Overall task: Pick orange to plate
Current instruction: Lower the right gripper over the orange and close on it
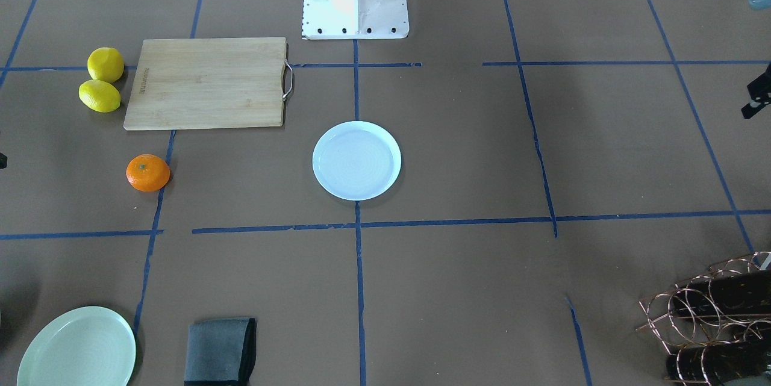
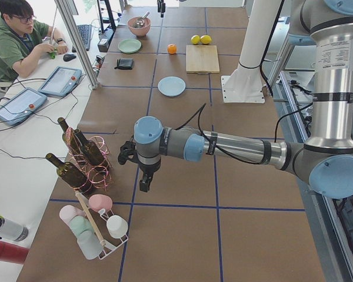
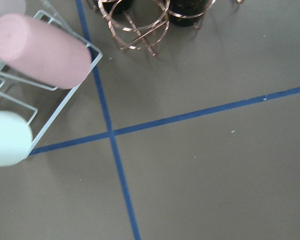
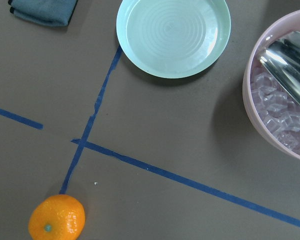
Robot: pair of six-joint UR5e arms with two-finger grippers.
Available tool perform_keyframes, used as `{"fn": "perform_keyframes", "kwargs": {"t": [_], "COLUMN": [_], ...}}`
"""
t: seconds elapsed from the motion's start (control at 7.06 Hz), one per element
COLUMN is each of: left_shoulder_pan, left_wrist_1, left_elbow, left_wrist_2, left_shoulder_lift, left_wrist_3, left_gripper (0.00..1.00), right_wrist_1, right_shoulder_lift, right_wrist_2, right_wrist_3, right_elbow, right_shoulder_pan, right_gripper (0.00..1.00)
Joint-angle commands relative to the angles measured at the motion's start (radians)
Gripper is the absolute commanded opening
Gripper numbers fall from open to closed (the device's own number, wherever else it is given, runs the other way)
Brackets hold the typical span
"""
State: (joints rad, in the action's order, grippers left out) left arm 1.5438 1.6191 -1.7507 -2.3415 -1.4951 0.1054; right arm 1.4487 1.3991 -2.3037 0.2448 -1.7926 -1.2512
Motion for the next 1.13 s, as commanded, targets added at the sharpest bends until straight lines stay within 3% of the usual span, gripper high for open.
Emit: {"fn": "perform_keyframes", "kwargs": {"t": [0.0, 0.14, 0.42, 0.57, 0.99], "left_shoulder_pan": [0.032, 0.032, 0.032, 0.032, 0.032], "left_wrist_1": [-0.001, 0.002, 0.002, 0.004, 0.005], "left_elbow": [-0.001, 0.003, -0.007, -0.012, -0.013], "left_wrist_2": [0.001, 0.001, -0.001, -0.002, -0.005], "left_shoulder_lift": [0.083, 0.078, 0.075, 0.075, 0.073], "left_wrist_3": [0.076, 0.077, 0.076, 0.076, 0.074], "left_gripper": [1.0, 1.0, 1.0, 1.0, 1.0], "right_wrist_1": [-0.002, -0.025, -0.225, -0.252, -0.254], "right_shoulder_lift": [-0.052, -0.052, -0.04, -0.034, -0.002], "right_wrist_2": [0.038, 0.119, 0.199, 0.272, 0.328], "right_wrist_3": [0.148, 0.219, 0.423, 0.46, 0.467], "right_elbow": [0.004, 0.006, 0.059, 0.068, 0.081], "right_shoulder_pan": [0.114, 0.19, 0.307, 0.369, 0.426], "right_gripper": [1.0, 1.0, 1.0, 1.0, 1.0]}}
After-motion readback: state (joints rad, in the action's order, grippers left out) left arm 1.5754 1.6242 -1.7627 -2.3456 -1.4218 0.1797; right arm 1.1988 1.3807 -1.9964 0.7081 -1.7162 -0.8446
